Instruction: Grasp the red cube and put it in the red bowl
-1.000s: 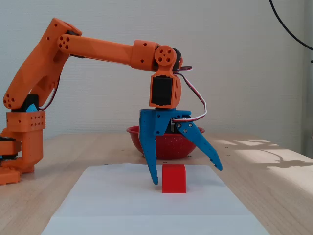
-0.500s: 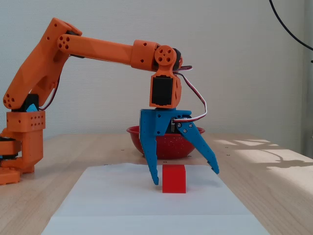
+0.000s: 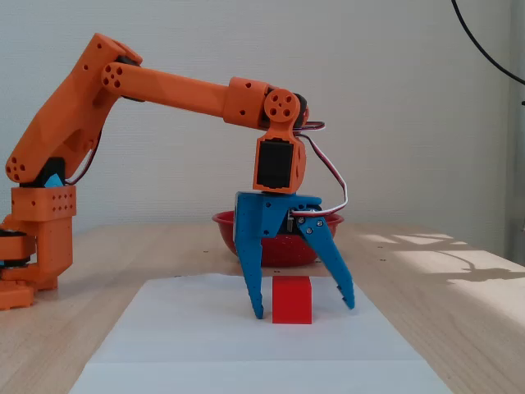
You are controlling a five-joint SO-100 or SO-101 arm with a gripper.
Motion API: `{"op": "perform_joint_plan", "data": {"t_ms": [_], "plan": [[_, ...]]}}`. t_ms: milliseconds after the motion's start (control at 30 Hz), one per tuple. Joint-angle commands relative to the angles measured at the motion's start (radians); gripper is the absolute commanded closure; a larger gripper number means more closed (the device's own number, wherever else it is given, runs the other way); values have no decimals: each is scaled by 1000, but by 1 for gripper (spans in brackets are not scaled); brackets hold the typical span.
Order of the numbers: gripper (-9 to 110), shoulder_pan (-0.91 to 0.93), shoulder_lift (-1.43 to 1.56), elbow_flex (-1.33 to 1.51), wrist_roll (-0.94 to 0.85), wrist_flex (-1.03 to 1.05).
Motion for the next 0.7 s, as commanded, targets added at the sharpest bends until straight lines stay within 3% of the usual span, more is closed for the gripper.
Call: {"op": "perform_joint_plan", "data": {"t_ms": [0, 500, 667], "plan": [[62, 26, 48, -106, -12, -11], [99, 12, 54, -115, 0, 26], [101, 6, 57, -143, -15, 51]]}}
